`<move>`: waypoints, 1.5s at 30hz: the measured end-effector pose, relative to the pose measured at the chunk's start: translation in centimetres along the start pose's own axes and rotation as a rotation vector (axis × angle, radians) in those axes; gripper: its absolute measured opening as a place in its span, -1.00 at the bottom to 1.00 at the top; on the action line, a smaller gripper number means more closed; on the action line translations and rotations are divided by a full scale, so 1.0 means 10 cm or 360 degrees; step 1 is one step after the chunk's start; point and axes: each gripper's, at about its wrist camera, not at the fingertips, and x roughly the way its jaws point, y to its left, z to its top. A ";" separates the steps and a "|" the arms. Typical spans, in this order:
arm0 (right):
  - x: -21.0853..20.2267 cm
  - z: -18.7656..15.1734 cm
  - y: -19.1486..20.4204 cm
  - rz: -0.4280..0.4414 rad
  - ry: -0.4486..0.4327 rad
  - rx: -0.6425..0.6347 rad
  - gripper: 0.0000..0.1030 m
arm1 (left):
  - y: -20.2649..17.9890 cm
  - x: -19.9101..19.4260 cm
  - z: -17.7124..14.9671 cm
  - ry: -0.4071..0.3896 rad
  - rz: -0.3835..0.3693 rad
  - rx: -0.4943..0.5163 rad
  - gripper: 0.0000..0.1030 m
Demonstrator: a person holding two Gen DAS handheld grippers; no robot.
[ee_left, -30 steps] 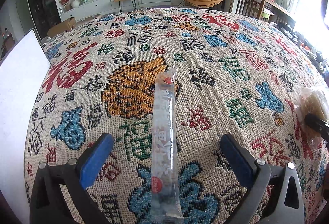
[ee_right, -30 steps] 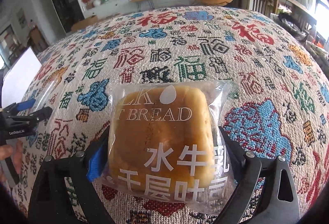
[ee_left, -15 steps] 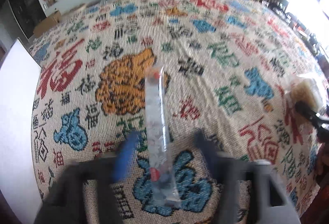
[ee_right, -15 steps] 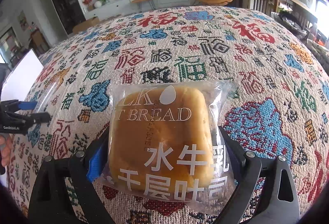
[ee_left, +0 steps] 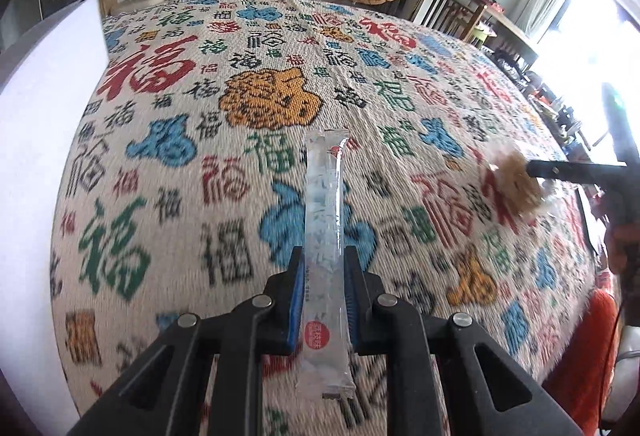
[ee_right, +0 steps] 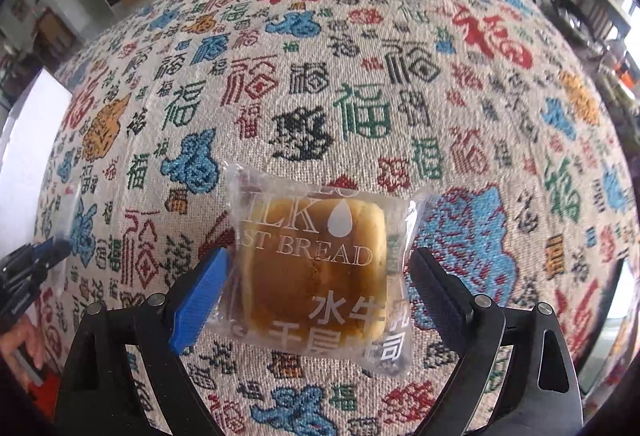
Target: Organize snacks
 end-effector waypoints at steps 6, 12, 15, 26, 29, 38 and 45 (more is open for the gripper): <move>0.28 -0.05 0.12 -0.0108 0.0233 -0.0010 0.82 | 0.02 -0.26 -0.16 -0.0063 -0.0043 -0.0035 -0.66; 0.02 0.04 0.10 -0.0029 0.0128 0.0022 0.41 | 0.12 -0.76 -0.15 -0.0185 -0.0193 -0.0138 -0.66; -0.33 0.14 0.21 0.0165 0.0027 0.0056 0.41 | 0.24 -1.14 -0.07 -0.0275 -0.0263 -0.0194 -0.66; -1.74 0.36 3.07 0.0956 -0.0210 -0.0531 0.42 | 1.51 -2.70 -0.04 -0.0574 0.0178 -0.0409 -0.66; -1.76 0.20 3.95 0.1027 -0.0215 -0.0693 0.46 | 1.86 -2.80 -0.25 -0.0512 0.0404 -0.0461 -0.65; -1.30 -0.02 4.97 0.0890 -0.0090 -0.0783 0.59 | 2.11 -2.90 -0.75 -0.0514 0.0845 -0.0520 0.66; -1.43 -0.16 4.81 0.0682 -0.0375 -0.0977 0.59 | 1.78 -2.96 -0.77 -0.0647 0.1310 -0.0503 1.00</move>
